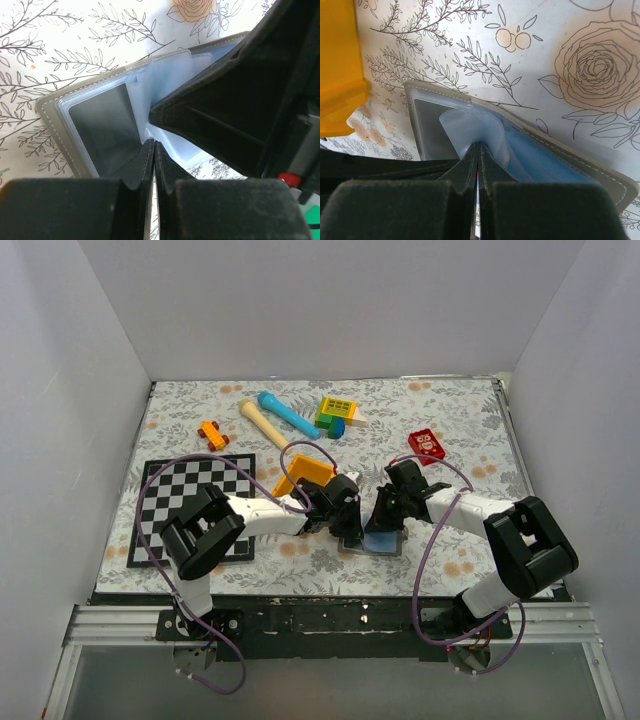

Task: Put the credit cards into the card holder
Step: Turn over the card slot in the card holder.

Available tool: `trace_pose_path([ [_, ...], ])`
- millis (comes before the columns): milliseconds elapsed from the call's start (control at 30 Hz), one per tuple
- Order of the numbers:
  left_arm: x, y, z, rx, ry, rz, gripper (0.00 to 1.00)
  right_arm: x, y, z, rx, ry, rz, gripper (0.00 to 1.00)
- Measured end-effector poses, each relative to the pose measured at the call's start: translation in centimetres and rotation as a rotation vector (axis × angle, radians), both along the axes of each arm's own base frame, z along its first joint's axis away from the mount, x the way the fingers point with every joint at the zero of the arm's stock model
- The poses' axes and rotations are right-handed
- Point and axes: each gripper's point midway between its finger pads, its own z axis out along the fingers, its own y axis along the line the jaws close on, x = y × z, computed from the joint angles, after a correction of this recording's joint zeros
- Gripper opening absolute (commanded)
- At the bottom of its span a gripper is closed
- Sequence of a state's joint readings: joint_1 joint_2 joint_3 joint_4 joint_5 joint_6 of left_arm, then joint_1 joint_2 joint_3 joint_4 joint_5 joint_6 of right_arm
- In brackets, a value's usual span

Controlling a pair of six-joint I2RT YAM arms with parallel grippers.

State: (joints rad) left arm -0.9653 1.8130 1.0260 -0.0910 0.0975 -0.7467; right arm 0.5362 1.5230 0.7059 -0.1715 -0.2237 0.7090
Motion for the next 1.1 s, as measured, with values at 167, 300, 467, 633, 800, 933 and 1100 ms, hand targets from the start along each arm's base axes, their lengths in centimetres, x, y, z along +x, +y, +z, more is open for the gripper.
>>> trace_pose_path([
  [167,0.2,-0.7,-0.6,-0.013,0.015,0.0,0.0,0.0,0.0,0.0,-0.001,-0.002,0.002,0.01],
  [300,0.3,-1.1,-0.7,-0.019,0.02,-0.003,0.0,0.0,0.0,0.0,-0.001,-0.003,0.004,0.01],
  [467,0.2,-1.3,-1.0,-0.017,0.028,-0.007,0.0,0.0,-0.2,0.1,-0.006,-0.011,0.001,0.01],
  [633,0.2,-1.7,-1.1,-0.035,0.038,-0.008,0.0,-0.6,-1.5,0.6,-0.048,-0.04,-0.025,0.01],
  [800,0.2,-1.8,-1.0,-0.041,0.041,-0.004,0.0,-1.6,-3.6,1.6,-0.101,-0.072,-0.066,0.01],
  [933,0.2,-1.8,-1.0,-0.042,0.043,-0.002,0.0,-2.1,-4.5,1.3,-0.139,-0.064,-0.083,0.01],
  [1100,0.2,-1.9,-1.0,-0.044,0.043,-0.002,0.0,-2.5,-4.9,0.6,-0.161,-0.034,-0.083,0.01],
])
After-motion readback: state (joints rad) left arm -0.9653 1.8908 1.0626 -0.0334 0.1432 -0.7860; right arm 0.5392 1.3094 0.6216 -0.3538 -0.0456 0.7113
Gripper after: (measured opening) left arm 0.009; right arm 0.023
